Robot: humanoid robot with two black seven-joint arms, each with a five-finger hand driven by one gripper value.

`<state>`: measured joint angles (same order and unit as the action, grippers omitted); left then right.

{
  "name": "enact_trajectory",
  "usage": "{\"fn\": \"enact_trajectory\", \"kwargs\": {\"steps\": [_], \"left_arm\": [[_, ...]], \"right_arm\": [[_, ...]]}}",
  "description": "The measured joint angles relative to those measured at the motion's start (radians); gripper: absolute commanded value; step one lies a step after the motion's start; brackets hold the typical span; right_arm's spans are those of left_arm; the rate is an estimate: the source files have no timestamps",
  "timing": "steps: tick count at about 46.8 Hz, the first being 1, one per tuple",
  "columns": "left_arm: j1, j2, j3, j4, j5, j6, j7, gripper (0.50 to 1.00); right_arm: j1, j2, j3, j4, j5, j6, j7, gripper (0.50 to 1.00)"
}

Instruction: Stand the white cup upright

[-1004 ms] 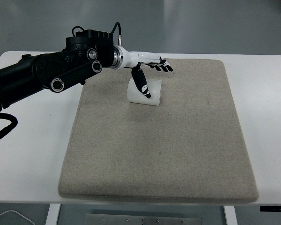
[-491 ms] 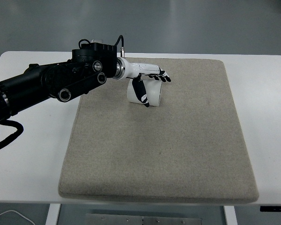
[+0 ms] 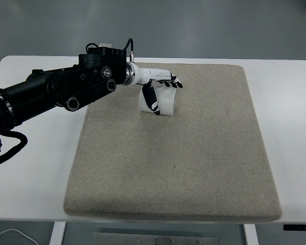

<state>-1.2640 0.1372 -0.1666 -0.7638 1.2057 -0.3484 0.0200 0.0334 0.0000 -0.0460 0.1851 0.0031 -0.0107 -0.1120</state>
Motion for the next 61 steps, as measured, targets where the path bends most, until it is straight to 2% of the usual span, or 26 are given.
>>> {"fn": "enact_trajectory", "kwargs": {"steps": [12, 16, 24, 36, 38, 46, 54, 61], "left_arm": [[0.0, 0.001, 0.019, 0.0, 0.0, 0.0, -0.003, 0.947], [0.001, 0.001, 0.021, 0.0, 0.0, 0.0, -0.003, 0.872], [0.003, -0.001, 0.021, 0.0, 0.01, 0.001, -0.003, 0.677], [0.003, -0.001, 0.012, -0.001, 0.051, 0.002, -0.004, 0.538], [0.003, -0.001, 0.008, -0.001, 0.046, 0.002, -0.004, 0.525], [-0.008, 0.0, -0.031, 0.0, 0.001, -0.007, -0.005, 0.525], [-0.046, 0.006, -0.057, 0.04, -0.143, -0.015, -0.005, 0.525], [-0.065, 0.013, -0.061, 0.064, -0.339, -0.041, -0.009, 0.529]], "right_arm": [[-0.001, 0.0, 0.0, 0.0, 0.0, 0.0, 0.0, 0.93], [0.0, 0.0, 0.0, 0.0, 0.0, 0.0, 0.0, 0.93], [0.0, 0.0, 0.0, 0.0, 0.0, 0.0, 0.0, 0.93], [0.0, 0.0, 0.0, 0.0, 0.0, 0.0, 0.0, 0.93], [0.0, 0.0, 0.0, 0.0, 0.0, 0.0, 0.0, 0.93], [0.0, 0.0, 0.0, 0.001, 0.0, 0.0, 0.0, 0.93], [0.0, 0.0, 0.0, 0.001, 0.0, 0.0, 0.0, 0.93], [0.0, 0.0, 0.0, 0.0, 0.0, 0.0, 0.0, 0.93]]}}
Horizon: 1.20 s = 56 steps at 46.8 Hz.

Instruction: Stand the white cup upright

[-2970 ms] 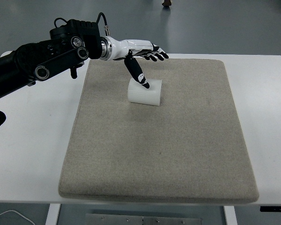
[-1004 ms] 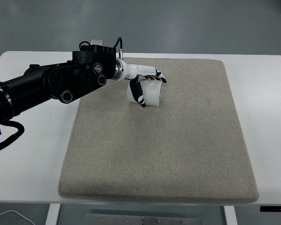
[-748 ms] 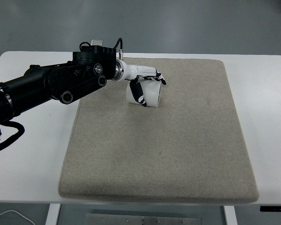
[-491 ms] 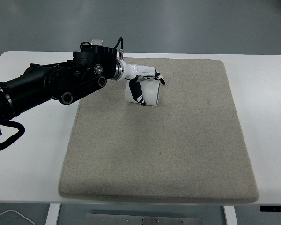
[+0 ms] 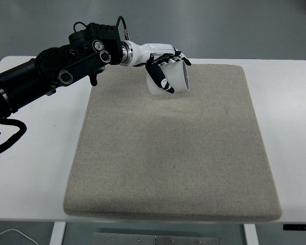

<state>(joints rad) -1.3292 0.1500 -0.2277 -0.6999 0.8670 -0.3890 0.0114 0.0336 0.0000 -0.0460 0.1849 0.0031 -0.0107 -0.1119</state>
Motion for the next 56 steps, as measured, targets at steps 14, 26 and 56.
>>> {"fn": "enact_trajectory", "kwargs": {"steps": [14, 26, 56], "left_arm": [[0.039, 0.06, -0.138, 0.003, -0.244, -0.041, -0.02, 0.533], [0.172, 0.077, -0.346, 0.025, -0.298, -0.091, -0.062, 0.536], [0.427, 0.114, -0.512, 0.054, -0.3, -0.222, -0.468, 0.546]], "right_arm": [[0.0, 0.0, 0.0, 0.001, 0.0, 0.0, 0.0, 0.93], [-0.001, 0.0, 0.0, 0.0, 0.0, 0.0, 0.0, 0.93], [0.0, 0.0, 0.0, 0.001, 0.0, 0.0, 0.0, 0.93]]}}
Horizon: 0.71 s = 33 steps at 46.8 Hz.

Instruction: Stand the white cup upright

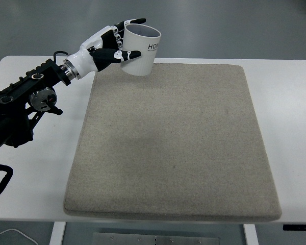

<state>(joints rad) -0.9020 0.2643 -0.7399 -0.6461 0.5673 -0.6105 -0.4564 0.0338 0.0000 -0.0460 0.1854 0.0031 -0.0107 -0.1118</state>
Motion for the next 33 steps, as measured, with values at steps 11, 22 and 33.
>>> {"fn": "enact_trajectory", "kwargs": {"steps": [11, 22, 33], "left_arm": [[0.036, 0.018, 0.005, 0.012, 0.01, -0.001, -0.152, 0.548], [0.044, 0.017, 0.018, 0.071, 0.041, 0.0, -0.155, 0.57], [0.047, 0.014, 0.02, 0.084, 0.122, 0.058, -0.155, 0.583]], "right_arm": [[0.0, 0.0, 0.0, 0.0, 0.0, 0.0, 0.0, 0.93], [-0.001, 0.0, 0.0, -0.001, 0.0, 0.0, 0.0, 0.93], [0.0, 0.0, 0.001, 0.0, 0.001, 0.001, 0.0, 0.93]]}}
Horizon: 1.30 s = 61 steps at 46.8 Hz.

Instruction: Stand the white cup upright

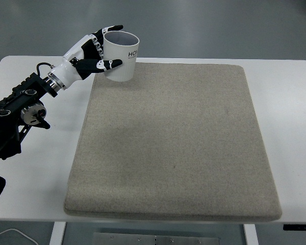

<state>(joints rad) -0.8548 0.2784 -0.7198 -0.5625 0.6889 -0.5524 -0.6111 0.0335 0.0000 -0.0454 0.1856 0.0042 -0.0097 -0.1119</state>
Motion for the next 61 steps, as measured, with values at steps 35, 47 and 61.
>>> {"fn": "enact_trajectory", "kwargs": {"steps": [35, 47, 61], "left_arm": [[0.058, -0.064, 0.034, 0.0, 0.056, 0.1, 0.0, 0.585], [0.064, -0.099, 0.036, 0.001, 0.075, 0.122, 0.0, 0.593], [0.091, -0.1, 0.075, 0.001, 0.077, 0.157, 0.0, 0.6]], "right_arm": [[0.0, 0.0, -0.001, 0.0, -0.001, -0.001, 0.0, 0.93], [0.0, 0.0, -0.001, -0.001, -0.001, -0.001, 0.0, 0.93], [0.0, 0.0, 0.001, 0.0, -0.001, -0.001, 0.0, 0.93]]}}
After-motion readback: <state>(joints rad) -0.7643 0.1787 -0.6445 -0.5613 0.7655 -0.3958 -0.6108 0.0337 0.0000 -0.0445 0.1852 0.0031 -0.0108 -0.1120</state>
